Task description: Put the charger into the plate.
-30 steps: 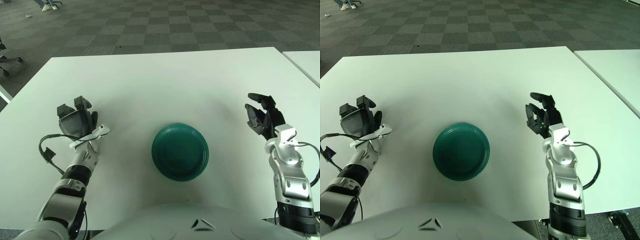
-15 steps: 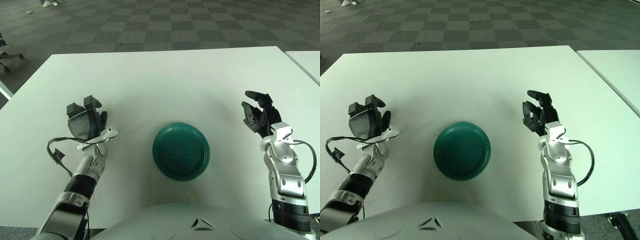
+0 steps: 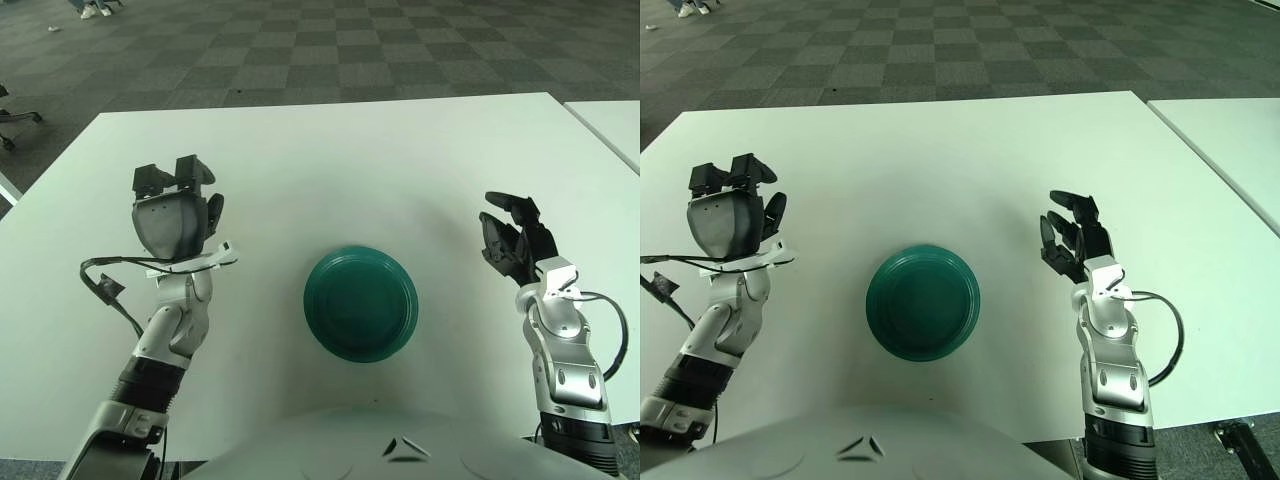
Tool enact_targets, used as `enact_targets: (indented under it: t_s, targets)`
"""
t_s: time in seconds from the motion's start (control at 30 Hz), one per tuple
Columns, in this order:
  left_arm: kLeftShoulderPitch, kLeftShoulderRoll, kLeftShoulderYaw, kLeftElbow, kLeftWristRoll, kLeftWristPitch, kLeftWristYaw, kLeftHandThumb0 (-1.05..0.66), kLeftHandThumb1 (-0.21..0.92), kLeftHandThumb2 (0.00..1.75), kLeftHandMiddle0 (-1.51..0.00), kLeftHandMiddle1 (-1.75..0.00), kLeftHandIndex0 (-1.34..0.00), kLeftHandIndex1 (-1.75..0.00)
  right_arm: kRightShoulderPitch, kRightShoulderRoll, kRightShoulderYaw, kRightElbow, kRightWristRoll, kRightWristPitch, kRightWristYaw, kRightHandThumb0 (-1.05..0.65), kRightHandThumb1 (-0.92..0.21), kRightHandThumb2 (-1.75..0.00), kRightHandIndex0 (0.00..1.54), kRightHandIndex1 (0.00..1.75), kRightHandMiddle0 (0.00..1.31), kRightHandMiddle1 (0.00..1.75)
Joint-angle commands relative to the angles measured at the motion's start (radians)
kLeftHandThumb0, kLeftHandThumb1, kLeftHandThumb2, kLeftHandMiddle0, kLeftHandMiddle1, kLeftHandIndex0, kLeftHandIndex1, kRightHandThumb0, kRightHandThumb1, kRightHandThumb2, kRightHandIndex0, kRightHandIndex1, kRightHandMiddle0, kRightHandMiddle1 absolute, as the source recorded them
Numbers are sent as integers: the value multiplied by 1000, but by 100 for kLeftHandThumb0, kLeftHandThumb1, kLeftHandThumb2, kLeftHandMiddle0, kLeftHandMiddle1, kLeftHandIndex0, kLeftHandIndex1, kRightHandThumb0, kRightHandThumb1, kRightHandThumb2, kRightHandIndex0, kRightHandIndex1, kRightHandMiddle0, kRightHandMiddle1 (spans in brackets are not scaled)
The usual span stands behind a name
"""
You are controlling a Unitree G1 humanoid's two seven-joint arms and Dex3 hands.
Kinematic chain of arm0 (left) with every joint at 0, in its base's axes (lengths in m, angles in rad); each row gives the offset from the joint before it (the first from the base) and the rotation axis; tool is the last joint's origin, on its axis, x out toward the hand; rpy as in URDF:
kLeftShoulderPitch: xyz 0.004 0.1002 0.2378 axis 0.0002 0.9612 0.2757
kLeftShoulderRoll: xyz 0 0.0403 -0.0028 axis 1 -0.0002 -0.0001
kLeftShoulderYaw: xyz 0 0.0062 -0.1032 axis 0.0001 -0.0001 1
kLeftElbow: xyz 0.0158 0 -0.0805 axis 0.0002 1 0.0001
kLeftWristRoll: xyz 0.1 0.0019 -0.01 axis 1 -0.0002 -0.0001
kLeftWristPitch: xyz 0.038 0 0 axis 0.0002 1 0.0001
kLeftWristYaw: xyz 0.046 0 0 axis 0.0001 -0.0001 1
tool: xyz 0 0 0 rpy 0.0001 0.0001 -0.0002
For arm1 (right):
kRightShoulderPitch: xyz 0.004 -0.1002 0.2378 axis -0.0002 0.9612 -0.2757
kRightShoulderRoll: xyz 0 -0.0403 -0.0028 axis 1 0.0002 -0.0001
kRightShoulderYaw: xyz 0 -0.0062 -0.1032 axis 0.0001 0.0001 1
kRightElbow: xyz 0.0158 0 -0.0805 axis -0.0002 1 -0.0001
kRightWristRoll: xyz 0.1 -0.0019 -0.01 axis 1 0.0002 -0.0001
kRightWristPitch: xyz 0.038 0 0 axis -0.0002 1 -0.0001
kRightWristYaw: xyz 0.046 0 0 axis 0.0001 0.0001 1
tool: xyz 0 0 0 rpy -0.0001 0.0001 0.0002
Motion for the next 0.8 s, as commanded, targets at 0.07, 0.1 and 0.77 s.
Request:
enact_targets:
  t_s: [0.07, 0.1, 0.77]
  targets:
    - [29, 26, 15, -101, 27, -5, -103, -45, 38, 123, -112, -175, -55, -175, -35, 17, 30, -20, -12, 13, -10, -42, -84, -71, 49, 9, 9, 95]
    - [31, 22, 17, -117, 21, -6, -124, -45, 38, 123, -112, -175, -56, -175, -41, 26, 41, -21, -19, 12, -18, -42, -84, -72, 49, 9, 9, 95]
    - [14, 8, -7, -230, 87, -69, -315, -48, 28, 136, -120, -175, -63, -175, -51, -8, -11, 6, 48, 9, 51, -45, -84, -69, 48, 8, 9, 95]
